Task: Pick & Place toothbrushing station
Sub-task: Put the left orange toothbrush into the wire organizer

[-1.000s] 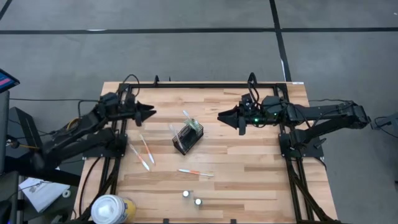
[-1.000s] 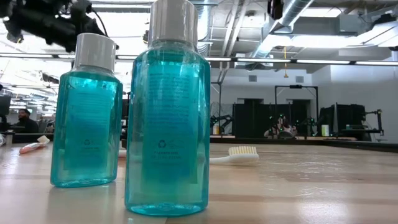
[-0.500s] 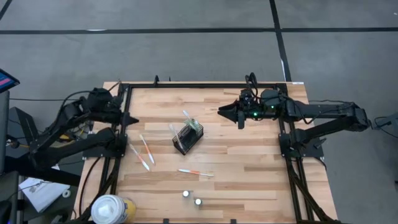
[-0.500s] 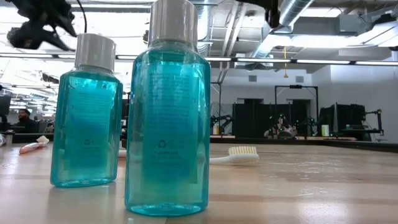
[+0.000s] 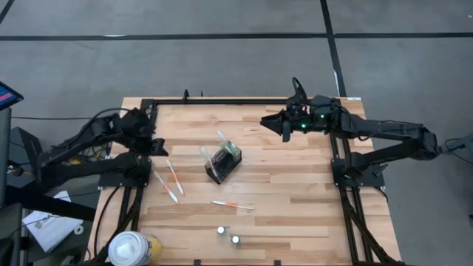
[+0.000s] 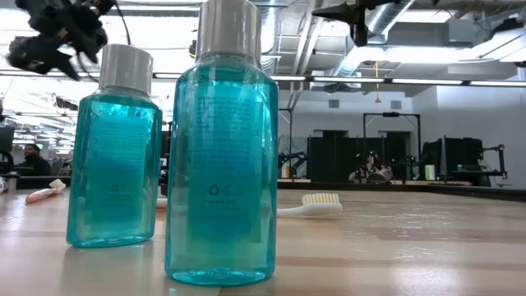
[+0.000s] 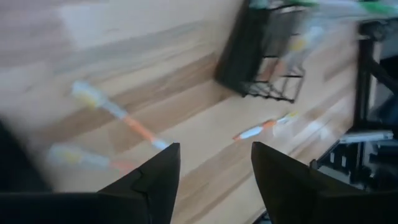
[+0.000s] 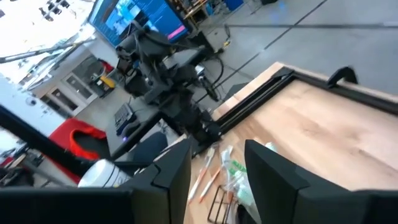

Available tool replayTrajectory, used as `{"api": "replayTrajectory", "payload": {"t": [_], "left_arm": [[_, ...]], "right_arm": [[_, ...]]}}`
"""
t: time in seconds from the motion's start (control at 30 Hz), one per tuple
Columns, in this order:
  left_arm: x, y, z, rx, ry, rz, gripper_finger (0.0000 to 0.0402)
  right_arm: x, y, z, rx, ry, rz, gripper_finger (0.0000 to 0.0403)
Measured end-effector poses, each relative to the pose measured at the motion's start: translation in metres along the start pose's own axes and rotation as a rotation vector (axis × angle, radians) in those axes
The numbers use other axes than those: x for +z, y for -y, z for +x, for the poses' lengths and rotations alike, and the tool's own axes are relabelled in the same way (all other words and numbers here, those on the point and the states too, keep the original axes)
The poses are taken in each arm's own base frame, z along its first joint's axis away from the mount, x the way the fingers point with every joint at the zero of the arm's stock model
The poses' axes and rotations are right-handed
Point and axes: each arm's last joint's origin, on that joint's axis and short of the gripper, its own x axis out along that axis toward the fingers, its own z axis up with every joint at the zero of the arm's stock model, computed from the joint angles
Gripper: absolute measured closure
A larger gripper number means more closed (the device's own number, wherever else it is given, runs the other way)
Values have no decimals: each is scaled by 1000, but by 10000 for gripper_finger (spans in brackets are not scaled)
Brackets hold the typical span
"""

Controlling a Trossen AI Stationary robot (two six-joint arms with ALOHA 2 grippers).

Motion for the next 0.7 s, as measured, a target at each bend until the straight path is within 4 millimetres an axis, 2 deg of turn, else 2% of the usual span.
{"api": "replayTrajectory", "payload": {"t": [0.1,0.33,0.43,0.6,0.7], "left_arm": [[-2,7,4,-44,-51,170,221],[-15,23,26,5,-217,798,222],[-18,26,36,67,-271,948,222],[-28,18,61,218,-485,1131,222],[-31,19,70,321,-476,1163,222]], "right_arm": [[1,6,-1,33,-50,6,261],[5,15,-3,121,-134,1,264],[6,16,-4,145,-150,5,262],[6,16,-4,152,-153,11,265],[6,16,-4,152,-152,29,266]]}}
